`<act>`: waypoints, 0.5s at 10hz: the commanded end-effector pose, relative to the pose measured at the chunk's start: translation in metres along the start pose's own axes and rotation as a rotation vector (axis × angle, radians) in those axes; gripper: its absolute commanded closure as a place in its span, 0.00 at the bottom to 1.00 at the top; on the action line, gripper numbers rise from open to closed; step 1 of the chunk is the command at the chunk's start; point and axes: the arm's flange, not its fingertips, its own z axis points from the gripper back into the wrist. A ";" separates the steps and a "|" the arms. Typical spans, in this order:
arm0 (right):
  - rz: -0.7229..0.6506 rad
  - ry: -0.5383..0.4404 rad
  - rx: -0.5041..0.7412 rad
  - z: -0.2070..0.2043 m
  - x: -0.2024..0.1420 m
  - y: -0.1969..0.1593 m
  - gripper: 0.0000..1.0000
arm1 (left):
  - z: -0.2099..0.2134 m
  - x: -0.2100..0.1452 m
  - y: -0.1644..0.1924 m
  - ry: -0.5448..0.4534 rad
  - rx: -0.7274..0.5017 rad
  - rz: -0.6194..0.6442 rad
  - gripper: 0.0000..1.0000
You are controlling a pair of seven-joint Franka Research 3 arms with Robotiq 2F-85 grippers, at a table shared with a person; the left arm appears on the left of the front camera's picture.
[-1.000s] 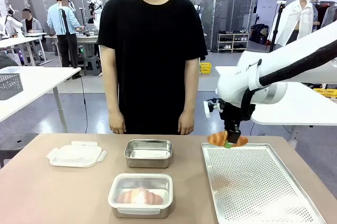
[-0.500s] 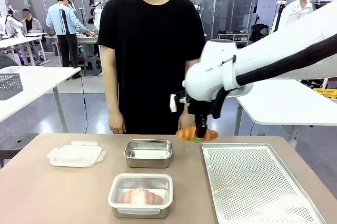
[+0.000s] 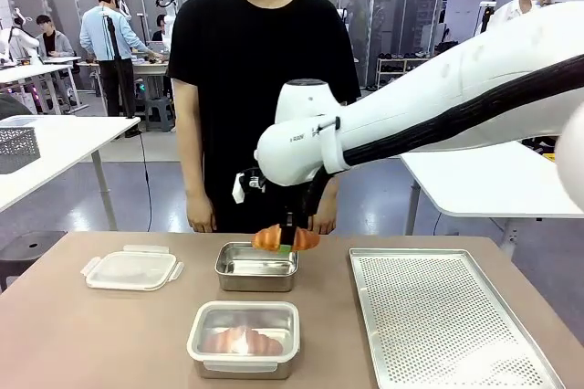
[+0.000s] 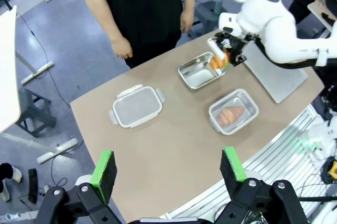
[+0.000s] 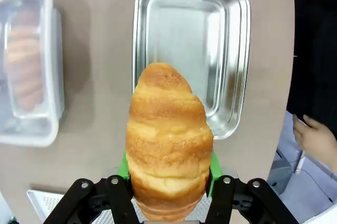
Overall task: Place the bread into the airtight container.
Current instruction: Pick up a Butter Roll and place it into an empty Airtight Container.
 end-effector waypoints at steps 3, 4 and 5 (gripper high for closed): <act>-0.026 0.034 0.022 -0.025 0.046 -0.019 0.41 | 0.000 0.001 0.000 -0.002 -0.005 -0.004 0.00; -0.028 0.020 0.009 -0.033 0.058 -0.020 0.41 | 0.000 0.001 0.000 -0.002 -0.005 -0.004 0.00; -0.022 0.020 -0.004 -0.039 0.066 -0.020 0.41 | 0.000 0.001 0.000 -0.002 -0.005 -0.004 0.00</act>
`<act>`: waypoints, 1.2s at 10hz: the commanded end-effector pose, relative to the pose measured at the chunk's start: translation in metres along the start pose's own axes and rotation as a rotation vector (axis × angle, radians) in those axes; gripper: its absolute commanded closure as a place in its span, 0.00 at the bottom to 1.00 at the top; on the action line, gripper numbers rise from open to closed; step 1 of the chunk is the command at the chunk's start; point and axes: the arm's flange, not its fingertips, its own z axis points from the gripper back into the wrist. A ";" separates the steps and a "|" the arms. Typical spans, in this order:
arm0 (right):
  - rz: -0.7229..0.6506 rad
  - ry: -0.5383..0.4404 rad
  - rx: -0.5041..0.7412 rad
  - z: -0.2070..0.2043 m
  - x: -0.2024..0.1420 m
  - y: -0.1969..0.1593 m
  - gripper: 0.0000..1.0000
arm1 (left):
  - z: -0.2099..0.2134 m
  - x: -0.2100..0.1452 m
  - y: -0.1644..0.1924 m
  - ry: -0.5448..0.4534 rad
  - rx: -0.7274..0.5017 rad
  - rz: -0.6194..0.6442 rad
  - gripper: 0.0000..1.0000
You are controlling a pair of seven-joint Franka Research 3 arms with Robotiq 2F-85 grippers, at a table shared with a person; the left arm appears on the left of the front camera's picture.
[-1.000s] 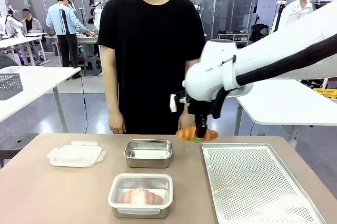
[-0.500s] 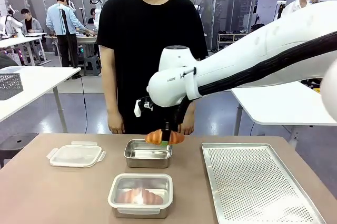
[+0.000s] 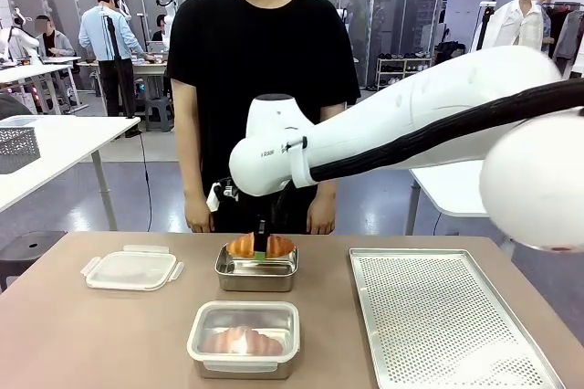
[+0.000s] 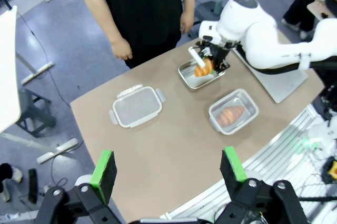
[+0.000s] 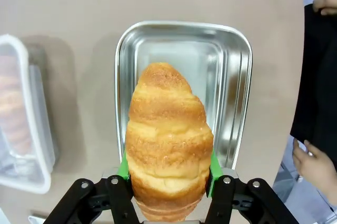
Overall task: Place the bread into the airtight container.
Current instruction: Pick up a Butter Roll and place it into an empty Airtight Container.
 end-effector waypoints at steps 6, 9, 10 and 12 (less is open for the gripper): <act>-0.015 0.032 0.010 -0.028 0.018 -0.018 0.41 | 0.001 0.001 0.000 -0.002 -0.005 -0.004 0.00; -0.021 0.023 0.019 -0.031 0.010 -0.020 0.11 | 0.001 0.001 0.000 -0.002 -0.005 -0.004 0.00; -0.022 0.023 0.016 -0.031 0.011 -0.020 0.00 | 0.001 0.001 0.000 -0.002 -0.005 -0.004 0.00; -0.022 0.023 0.012 -0.028 0.009 -0.018 0.00 | 0.001 0.001 0.000 -0.002 -0.005 -0.004 0.00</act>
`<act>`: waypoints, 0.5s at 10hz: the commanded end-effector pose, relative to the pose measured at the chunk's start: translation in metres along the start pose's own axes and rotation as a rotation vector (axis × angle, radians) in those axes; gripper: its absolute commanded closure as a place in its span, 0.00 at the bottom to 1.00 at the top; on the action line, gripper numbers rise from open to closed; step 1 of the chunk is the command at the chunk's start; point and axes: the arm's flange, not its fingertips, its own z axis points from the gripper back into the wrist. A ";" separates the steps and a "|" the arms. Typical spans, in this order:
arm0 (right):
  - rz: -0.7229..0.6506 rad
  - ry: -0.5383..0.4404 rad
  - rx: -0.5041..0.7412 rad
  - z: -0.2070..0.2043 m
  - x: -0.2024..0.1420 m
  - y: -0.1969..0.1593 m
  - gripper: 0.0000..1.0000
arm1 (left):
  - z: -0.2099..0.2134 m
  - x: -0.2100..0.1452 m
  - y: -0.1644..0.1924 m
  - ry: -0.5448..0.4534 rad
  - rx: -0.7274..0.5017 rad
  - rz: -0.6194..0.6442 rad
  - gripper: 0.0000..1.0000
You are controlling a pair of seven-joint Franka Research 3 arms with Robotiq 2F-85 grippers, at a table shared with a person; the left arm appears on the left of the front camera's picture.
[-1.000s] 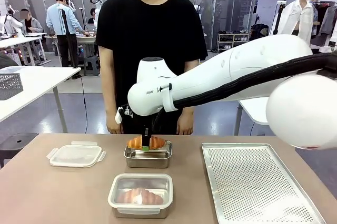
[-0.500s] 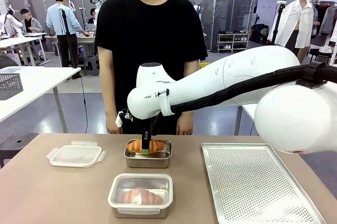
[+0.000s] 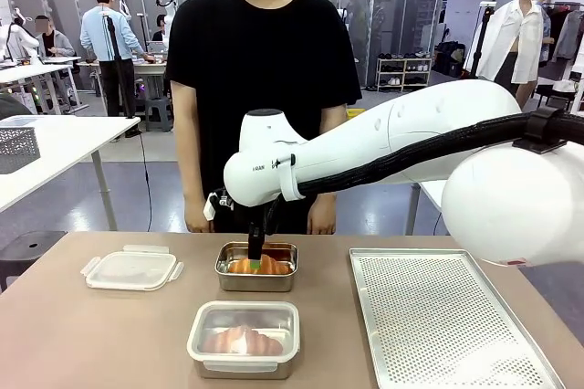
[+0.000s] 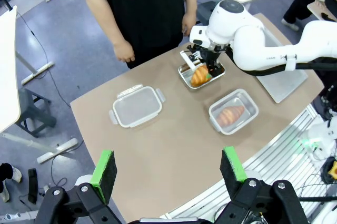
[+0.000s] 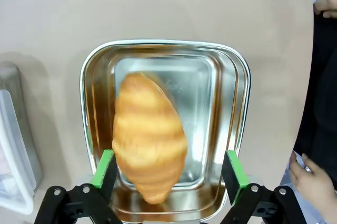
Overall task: Place the bread into the airtight container.
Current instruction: Pick up a Butter Roll and place it into an empty Airtight Container.
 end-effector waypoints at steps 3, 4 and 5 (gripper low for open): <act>-0.015 0.006 -0.012 0.012 -0.001 0.004 0.00 | 0.001 0.001 0.000 -0.002 -0.005 -0.004 0.00; -0.009 0.012 0.003 0.015 -0.003 0.004 0.00 | 0.001 0.001 0.000 -0.002 -0.005 -0.004 0.00; 0.001 -0.003 -0.006 0.005 0.001 0.000 0.00 | 0.001 0.001 0.000 -0.002 -0.005 -0.004 0.00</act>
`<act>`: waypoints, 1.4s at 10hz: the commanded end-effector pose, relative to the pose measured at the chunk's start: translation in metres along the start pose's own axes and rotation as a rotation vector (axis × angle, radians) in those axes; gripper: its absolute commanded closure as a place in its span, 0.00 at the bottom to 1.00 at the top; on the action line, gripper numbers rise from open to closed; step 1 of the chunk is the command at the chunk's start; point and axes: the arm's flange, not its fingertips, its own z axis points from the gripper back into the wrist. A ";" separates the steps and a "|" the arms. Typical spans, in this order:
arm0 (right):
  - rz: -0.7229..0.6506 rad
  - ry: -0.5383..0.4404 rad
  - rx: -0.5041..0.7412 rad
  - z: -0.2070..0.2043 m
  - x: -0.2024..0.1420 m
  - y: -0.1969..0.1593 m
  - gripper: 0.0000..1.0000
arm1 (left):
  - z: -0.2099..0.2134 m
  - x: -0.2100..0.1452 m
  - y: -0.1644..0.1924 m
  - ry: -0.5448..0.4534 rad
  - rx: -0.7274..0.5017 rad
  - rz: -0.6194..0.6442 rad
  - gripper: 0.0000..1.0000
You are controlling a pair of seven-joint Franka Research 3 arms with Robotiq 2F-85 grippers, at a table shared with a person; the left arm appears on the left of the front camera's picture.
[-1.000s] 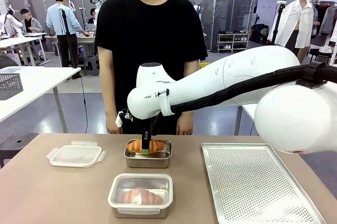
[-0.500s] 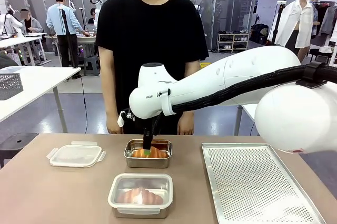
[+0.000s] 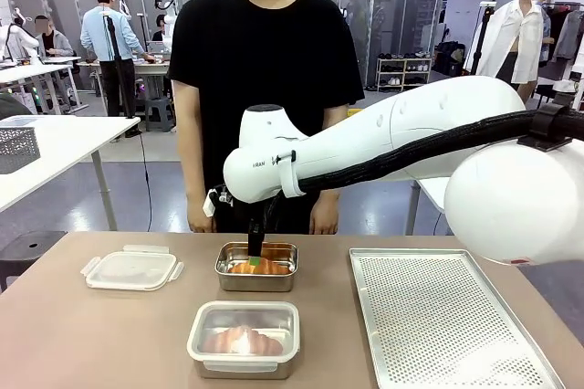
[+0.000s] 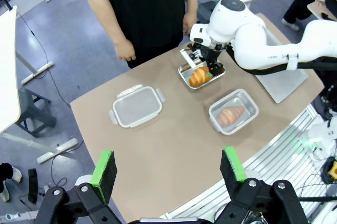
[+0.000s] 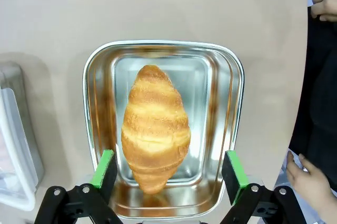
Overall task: Place the bread into the airtight container.
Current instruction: Pick up a Butter Roll and place it into an empty Airtight Container.
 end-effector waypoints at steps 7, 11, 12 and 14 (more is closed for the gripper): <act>0.000 -0.001 0.001 -0.003 0.000 0.000 0.00 | 0.001 0.001 0.000 -0.002 -0.005 -0.004 0.00; 0.010 -0.057 0.114 0.028 -0.031 0.016 0.00 | 0.001 0.001 0.000 -0.002 -0.005 -0.004 0.00; -0.051 -0.082 0.099 0.075 -0.069 0.029 0.00 | 0.001 0.001 0.000 -0.002 -0.005 -0.004 0.00; -0.210 -0.069 0.055 0.145 -0.136 0.052 0.00 | 0.001 0.001 0.000 -0.002 -0.005 -0.004 0.00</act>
